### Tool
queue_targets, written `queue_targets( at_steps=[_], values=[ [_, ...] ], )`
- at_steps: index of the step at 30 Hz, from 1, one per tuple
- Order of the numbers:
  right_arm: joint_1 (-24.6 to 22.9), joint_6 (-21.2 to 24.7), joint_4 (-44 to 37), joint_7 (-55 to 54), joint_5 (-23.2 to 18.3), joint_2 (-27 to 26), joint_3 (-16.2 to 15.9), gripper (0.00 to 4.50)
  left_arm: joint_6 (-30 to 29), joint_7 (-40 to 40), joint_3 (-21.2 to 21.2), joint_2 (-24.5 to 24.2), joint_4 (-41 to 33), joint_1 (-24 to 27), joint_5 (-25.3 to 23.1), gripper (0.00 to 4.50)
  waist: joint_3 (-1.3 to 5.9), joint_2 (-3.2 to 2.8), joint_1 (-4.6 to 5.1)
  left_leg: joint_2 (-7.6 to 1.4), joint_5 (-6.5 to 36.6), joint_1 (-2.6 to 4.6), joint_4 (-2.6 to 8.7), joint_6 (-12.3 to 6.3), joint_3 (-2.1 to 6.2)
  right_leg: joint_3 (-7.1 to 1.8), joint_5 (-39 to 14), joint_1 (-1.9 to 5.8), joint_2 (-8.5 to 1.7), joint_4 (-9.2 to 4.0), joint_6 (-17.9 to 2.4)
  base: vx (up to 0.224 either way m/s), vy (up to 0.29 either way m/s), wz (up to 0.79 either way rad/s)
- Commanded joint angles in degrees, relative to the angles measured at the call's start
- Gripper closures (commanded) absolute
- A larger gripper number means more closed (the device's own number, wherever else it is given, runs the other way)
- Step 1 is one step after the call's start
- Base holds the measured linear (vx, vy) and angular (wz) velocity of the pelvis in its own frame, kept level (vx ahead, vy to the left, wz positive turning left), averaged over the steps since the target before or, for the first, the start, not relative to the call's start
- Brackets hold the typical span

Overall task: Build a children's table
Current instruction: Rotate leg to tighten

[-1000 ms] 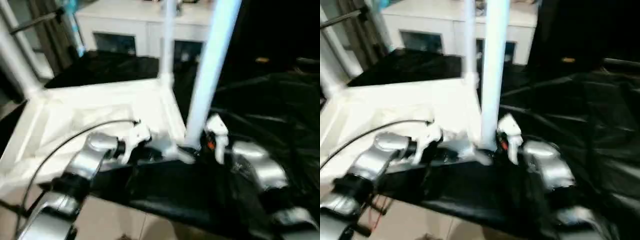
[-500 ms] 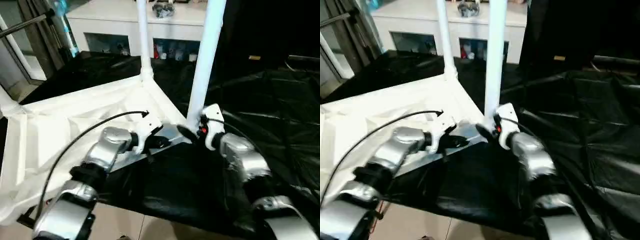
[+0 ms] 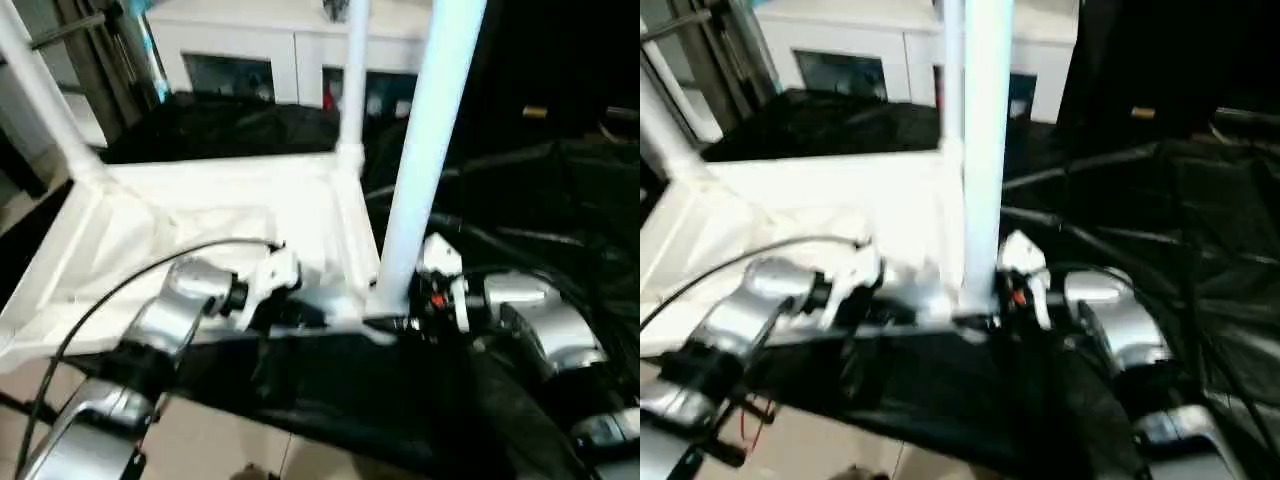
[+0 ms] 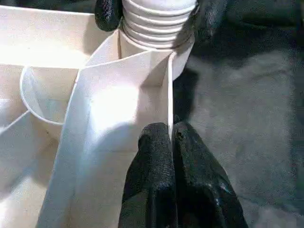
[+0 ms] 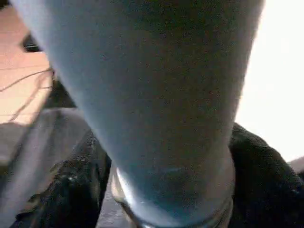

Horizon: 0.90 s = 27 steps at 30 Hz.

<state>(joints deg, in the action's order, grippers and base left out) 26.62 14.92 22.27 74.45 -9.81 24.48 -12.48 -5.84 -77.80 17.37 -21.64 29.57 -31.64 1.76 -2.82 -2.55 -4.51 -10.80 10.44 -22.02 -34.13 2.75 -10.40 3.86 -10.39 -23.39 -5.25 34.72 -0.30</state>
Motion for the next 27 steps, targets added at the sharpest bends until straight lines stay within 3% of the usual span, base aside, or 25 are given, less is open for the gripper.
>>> queue_targets(
  at_steps=[1,2,4,11,12,13,14,16,17,19,20,24,27],
  values=[
    [-0.45,0.43,-3.4,2.77,-1.25,-0.27,-3.01,1.34,0.32,-1.29,1.4,0.75,-2.6,0.25,1.18,4.5,3.53,0.69,0.11,-2.66,12.38,1.18,4.09,-4.09,0.4,-2.35,-11.13,2.9,-3.08,-3.9,-15.45,0.0,0.0,0.0],
    [-0.76,0.62,-3.76,2.75,-1.4,-0.21,-3.22,1.41,0.31,-1.39,1.35,0.54,-2.9,0.48,1.31,4.5,3.47,0.86,0.04,-2.64,13.52,1.21,4.2,-2.88,0.41,-2.48,-13.86,2.94,-3.12,-4.05,-14.24,0.0,0.0,0.0],
    [-1.24,1.19,-4.39,2.74,-1.66,-0.32,-3.4,1.6,0.43,-0.97,1.19,0.56,-2.7,0.56,1.15,4.5,3.49,0.78,-0.11,-2.6,13.8,1.37,4.17,-2.33,0.34,-2.6,-14.95,2.7,-3.11,-4.22,-13.63,0.0,0.0,0.0],
    [-2.86,1.42,-3.06,-2.54,-0.76,-3.64,-2.35,1.72,-0.24,6.16,0.07,3.02,1.13,-0.86,-0.96,4.5,3.61,0.86,-0.21,-2.4,12.06,1.12,4.1,-2.21,0.39,-2.49,-12.56,2.76,-3.08,-3.98,-13.69,0.0,0.0,0.0],
    [-2.14,0.32,0.33,-9.88,0.63,-6.65,-0.69,1.73,-1.64,10.33,-0.92,4.57,3.19,-2.32,-1.53,4.5,3.57,1.19,-0.15,-2.37,12.56,1.16,4.13,-1.98,0.33,-2.5,-13.99,2.73,-3.04,-4.16,-13.15,0.0,0.0,0.0],
    [-1.79,0.12,1.35,-11.9,0.96,-7.43,-0.21,1.74,-1.94,11.36,-1.18,4.96,3.69,-2.75,-1.62,4.5,3.24,1.07,0.14,-2.19,14.34,1.28,4.29,-1.18,0.37,-2.52,-17.55,2.42,-3.16,-4.57,-12.6,0.0,0.0,0.0],
    [0.04,-0.29,6.3,-21.58,2.33,-11.13,2.13,1.74,-3.59,16.22,-2.37,6.79,6.02,-4.84,-2.06,4.5,2.8,0.93,0.65,-1.93,17.52,1.61,4.43,0.47,0.48,-2.37,-23.85,2.08,-3.23,-5.04,-11.28,0.0,0.0,0.0],
    [1.5,0.27,9.75,-27.88,2.59,-13.82,4.01,1.75,-5.53,19.99,-3.19,8.21,7.49,-6.25,-2.4,4.5,2.82,0.89,1.21,-1.84,19.76,1.9,4.67,2.12,1.02,-2.12,-28.52,2.27,-3.4,-5.44,-9.58,0.0,0.0,0.0],
    [2.04,0.46,11.08,-30.4,2.65,-15.12,4.63,1.76,-6.48,22.36,-3.69,9.16,8.21,-6.85,-2.57,4.5,2.96,1.07,1.65,-1.95,19.7,1.56,4.89,2.07,1.3,-2.14,-28.64,2.67,-3.46,-5.66,-8.04,0.0,0.0,0.0],
    [3.11,1.18,13.35,-35.99,3.07,-17.73,5.67,1.77,-8.12,26.2,-4.64,11.03,9.06,-7.67,-2.54,4.5,2.93,1.0,2.03,-1.99,19.95,1.96,4.76,1.64,1.0,-2.42,-26.44,2.07,-3.3,-5.71,-9.13,0.0,0.0,0.0],
    [3.81,1.83,14.54,-39.6,3.82,-19.44,6.11,1.78,-8.79,27.75,-5.0,12.19,9.16,-7.89,-2.61,4.5,3.04,1.36,2.24,-1.85,19.46,1.68,4.81,1.54,1.06,-2.31,-25.55,2.38,-3.21,-5.55,-9.39,0.0,0.0,0.0],
    [4.23,-0.42,15.14,-39.02,4.77,-21.31,5.4,1.78,-8.14,27.71,-4.57,13.14,9.28,-7.72,-3.11,4.5,3.21,1.28,2.31,-1.86,18.63,1.61,4.73,0.41,0.88,-2.45,-22.75,2.41,-3.22,-5.52,-9.89,0.0,0.0,0.0],
    [4.63,-1.57,15.61,-37.95,4.65,-22.31,5.47,1.08,-6.62,26.95,-3.59,13.49,9.52,-7.29,-3.8,4.5,3.23,1.26,2.37,-1.92,17.75,1.41,4.79,-0.23,0.81,-2.47,-19.97,2.62,-3.09,-5.27,-10.74,0.0,0.0,0.0]
  ],
)
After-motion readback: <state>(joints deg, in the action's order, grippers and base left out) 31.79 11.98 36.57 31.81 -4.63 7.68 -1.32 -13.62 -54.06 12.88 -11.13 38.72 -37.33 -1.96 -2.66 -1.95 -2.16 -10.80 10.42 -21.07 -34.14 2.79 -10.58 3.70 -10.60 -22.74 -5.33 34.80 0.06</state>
